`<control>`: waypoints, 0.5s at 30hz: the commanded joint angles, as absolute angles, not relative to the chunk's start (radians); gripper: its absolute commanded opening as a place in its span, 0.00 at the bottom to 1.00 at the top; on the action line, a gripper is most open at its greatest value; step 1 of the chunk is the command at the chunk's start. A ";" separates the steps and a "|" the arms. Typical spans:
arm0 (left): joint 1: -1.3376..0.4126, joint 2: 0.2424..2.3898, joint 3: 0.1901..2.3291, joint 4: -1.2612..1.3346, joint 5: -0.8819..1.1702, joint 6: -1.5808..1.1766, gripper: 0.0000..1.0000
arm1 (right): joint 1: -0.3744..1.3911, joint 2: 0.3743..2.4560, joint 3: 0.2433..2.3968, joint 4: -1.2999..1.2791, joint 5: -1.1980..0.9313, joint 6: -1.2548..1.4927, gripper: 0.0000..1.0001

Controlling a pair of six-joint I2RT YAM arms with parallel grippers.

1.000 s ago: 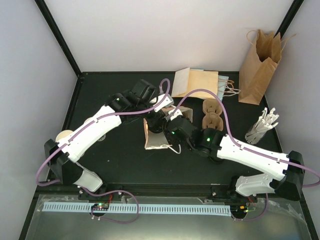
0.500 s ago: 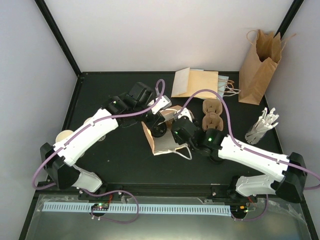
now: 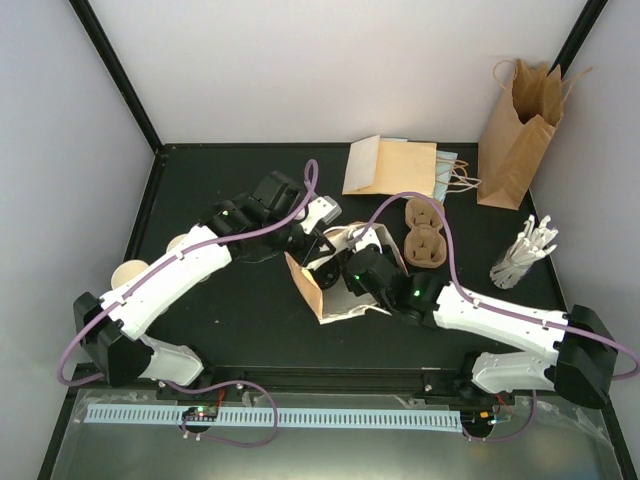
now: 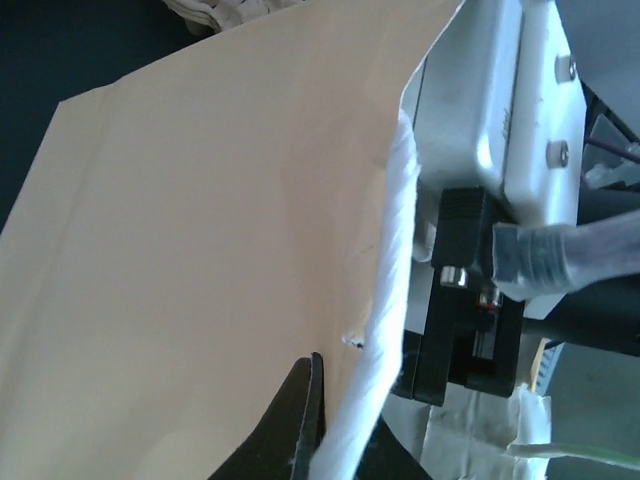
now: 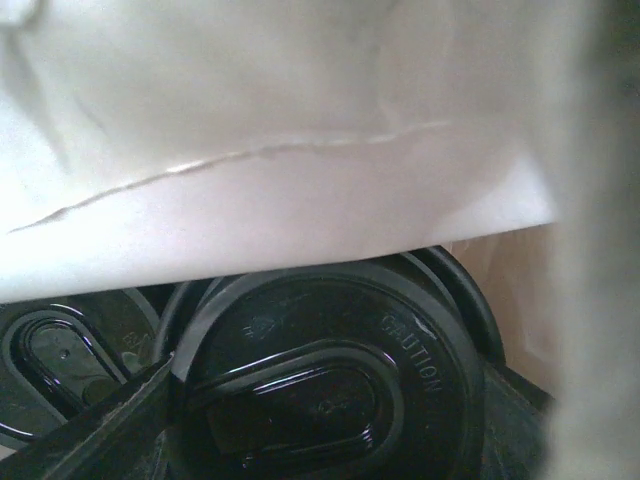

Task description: Pack the takeout coffee

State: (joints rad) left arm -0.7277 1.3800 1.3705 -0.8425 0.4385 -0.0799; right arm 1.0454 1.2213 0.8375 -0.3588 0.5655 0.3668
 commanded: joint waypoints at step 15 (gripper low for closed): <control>-0.465 1.199 1.394 -0.563 0.845 -0.347 0.99 | 1.038 1.150 0.727 -0.188 0.515 0.307 0.67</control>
